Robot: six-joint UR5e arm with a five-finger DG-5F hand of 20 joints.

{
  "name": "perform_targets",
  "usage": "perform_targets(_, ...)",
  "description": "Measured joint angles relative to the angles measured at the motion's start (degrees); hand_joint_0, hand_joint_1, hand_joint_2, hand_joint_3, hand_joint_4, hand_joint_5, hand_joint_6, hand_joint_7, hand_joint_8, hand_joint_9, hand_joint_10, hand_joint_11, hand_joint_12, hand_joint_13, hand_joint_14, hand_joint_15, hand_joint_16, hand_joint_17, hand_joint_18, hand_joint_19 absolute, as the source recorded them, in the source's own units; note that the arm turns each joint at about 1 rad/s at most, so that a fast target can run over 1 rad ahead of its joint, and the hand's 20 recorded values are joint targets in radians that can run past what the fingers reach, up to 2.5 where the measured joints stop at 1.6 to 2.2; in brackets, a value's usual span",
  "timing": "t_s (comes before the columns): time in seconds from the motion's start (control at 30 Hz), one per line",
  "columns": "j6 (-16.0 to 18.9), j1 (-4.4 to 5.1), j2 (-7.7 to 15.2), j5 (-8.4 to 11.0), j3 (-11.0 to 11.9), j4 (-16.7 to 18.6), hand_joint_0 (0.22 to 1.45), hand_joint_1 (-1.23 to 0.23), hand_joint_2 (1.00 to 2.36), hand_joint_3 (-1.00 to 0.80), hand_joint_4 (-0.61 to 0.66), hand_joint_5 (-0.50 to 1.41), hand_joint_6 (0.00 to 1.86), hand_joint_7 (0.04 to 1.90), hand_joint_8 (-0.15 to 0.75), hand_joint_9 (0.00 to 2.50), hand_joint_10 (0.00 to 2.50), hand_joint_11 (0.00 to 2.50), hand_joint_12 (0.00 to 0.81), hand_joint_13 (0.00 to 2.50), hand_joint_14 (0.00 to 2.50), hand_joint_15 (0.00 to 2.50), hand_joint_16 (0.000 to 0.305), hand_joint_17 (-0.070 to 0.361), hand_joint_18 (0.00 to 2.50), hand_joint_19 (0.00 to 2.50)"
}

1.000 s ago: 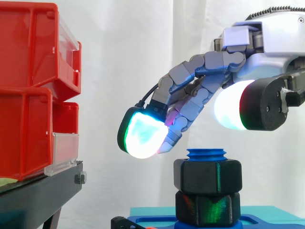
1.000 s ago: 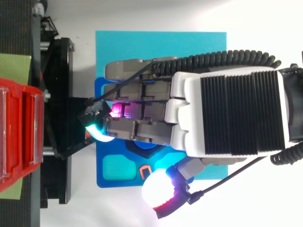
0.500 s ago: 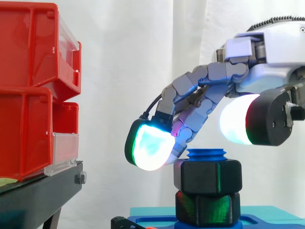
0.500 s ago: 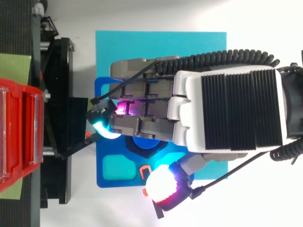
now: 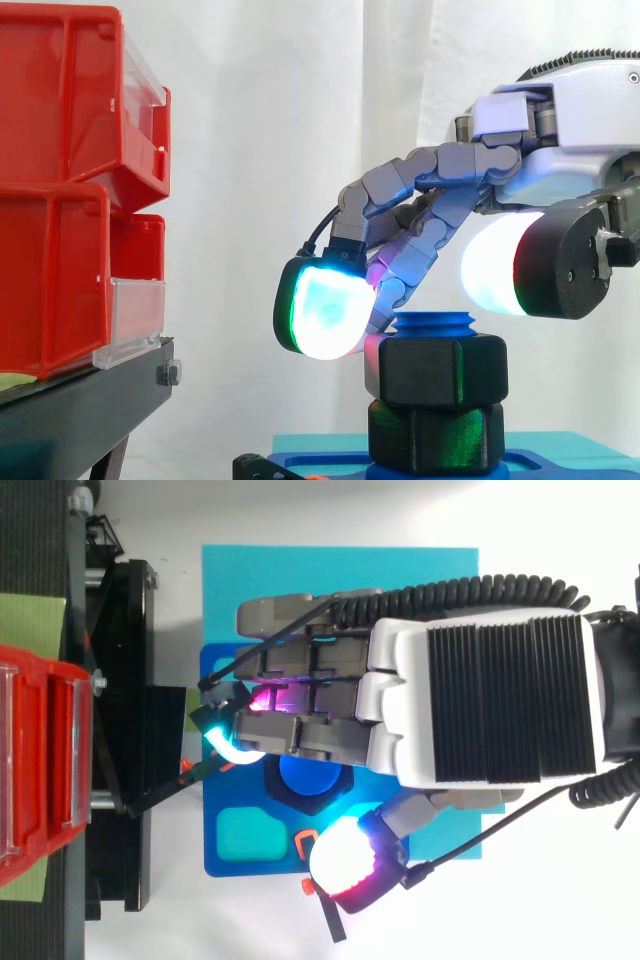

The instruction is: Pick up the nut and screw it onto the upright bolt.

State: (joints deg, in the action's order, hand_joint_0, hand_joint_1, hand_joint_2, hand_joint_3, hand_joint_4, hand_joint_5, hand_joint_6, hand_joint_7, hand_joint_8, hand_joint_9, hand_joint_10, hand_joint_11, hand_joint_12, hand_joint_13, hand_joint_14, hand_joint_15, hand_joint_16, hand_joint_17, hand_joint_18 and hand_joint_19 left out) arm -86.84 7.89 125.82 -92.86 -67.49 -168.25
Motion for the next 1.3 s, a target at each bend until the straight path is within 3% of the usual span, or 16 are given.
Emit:
perform_targets(0.23,0.0,-0.17,0.0,-0.04,0.0,-0.2,0.49,-0.34,1.0,-0.5,0.26,-0.04,0.5,1.07,0.21,0.71,0.0,0.0,0.209,0.69,0.0,0.0,0.022,0.048,0.33,0.0)
perform_targets(0.57,0.0,-0.32,0.0,-0.04,0.0,-0.4,0.49,-0.35,1.0,-0.5,0.21,-0.01,0.5,1.33,0.225,0.78,0.0,0.0,0.2,0.75,0.0,0.0,0.02,0.045,0.39,0.0)
perform_targets(0.77,0.0,-0.33,0.0,-0.04,0.0,-0.5,0.5,-0.36,1.0,-0.5,0.19,0.01,0.5,1.47,0.226,0.88,0.0,0.0,0.184,0.83,0.0,0.0,0.018,0.04,0.48,0.0)
perform_targets(0.87,0.0,-0.36,0.0,-0.04,0.0,-0.5,0.51,-0.38,1.0,-0.5,0.17,0.03,0.5,1.54,0.236,1.06,0.0,0.0,0.16,0.91,0.0,0.0,0.015,0.033,0.59,0.01)
perform_targets(1.3,0.1,-1.11,0.0,-0.44,0.0,-0.6,0.52,-0.38,1.0,-0.5,0.09,0.05,0.56,1.53,0.239,1.35,0.0,0.0,0.137,1.04,0.0,0.0,0.013,0.028,0.71,0.06)
